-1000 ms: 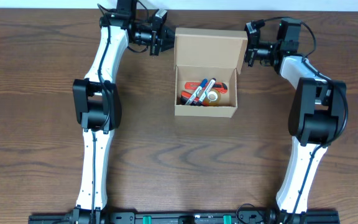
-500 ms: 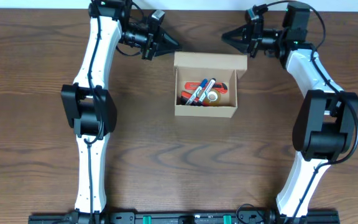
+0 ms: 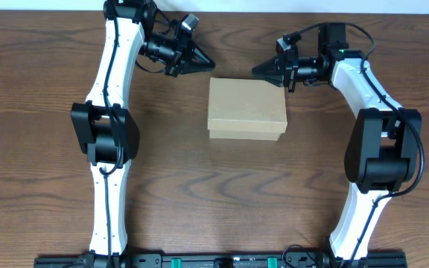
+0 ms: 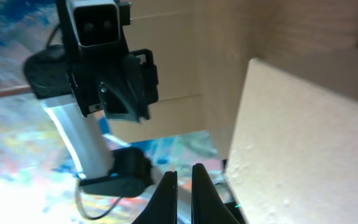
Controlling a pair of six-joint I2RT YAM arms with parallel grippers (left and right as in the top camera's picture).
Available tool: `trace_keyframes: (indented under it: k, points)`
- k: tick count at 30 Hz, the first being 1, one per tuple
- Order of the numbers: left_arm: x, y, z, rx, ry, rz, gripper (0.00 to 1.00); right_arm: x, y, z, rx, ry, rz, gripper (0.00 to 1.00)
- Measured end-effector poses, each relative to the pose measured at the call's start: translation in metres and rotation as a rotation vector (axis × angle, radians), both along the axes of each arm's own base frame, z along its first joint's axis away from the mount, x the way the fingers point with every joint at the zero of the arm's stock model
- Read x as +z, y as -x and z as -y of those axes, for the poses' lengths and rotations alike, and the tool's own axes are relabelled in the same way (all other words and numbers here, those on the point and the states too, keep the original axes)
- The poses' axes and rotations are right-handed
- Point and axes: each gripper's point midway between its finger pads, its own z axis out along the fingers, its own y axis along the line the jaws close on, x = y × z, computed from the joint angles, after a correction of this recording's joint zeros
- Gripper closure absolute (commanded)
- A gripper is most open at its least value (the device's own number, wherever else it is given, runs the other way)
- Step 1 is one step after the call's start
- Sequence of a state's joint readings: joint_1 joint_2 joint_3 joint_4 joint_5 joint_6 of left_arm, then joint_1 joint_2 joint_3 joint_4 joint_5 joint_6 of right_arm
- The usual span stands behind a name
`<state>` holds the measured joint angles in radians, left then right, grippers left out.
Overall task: Pack container
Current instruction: 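Press the closed lid down with the right gripper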
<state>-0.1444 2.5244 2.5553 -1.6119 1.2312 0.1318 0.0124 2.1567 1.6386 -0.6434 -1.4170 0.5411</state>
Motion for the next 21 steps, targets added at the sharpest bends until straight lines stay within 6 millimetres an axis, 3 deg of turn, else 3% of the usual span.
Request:
trace_keyframes:
  k: [4, 8, 17, 21]
  points:
    - [-0.018, 0.001, -0.013, -0.010, -0.160, 0.032, 0.90, 0.007, -0.002, 0.004, -0.037, 0.100, 0.070, 0.98]
    - [-0.012, 0.004, -0.032, 0.012, -0.329, 0.090, 0.91, 0.019, 0.015, 0.014, -0.082, 0.265, 0.070, 0.98]
    - [0.082, 0.021, -0.081, 0.153, -0.618, 0.399, 0.94, 0.008, 0.074, 0.051, -0.076, 0.809, 0.064, 0.98]
    - [0.101, 0.027, -0.095, 0.198, -0.686, 0.455, 0.94, -0.003, 0.092, 0.055, -0.016, 0.974, 0.073, 0.98]
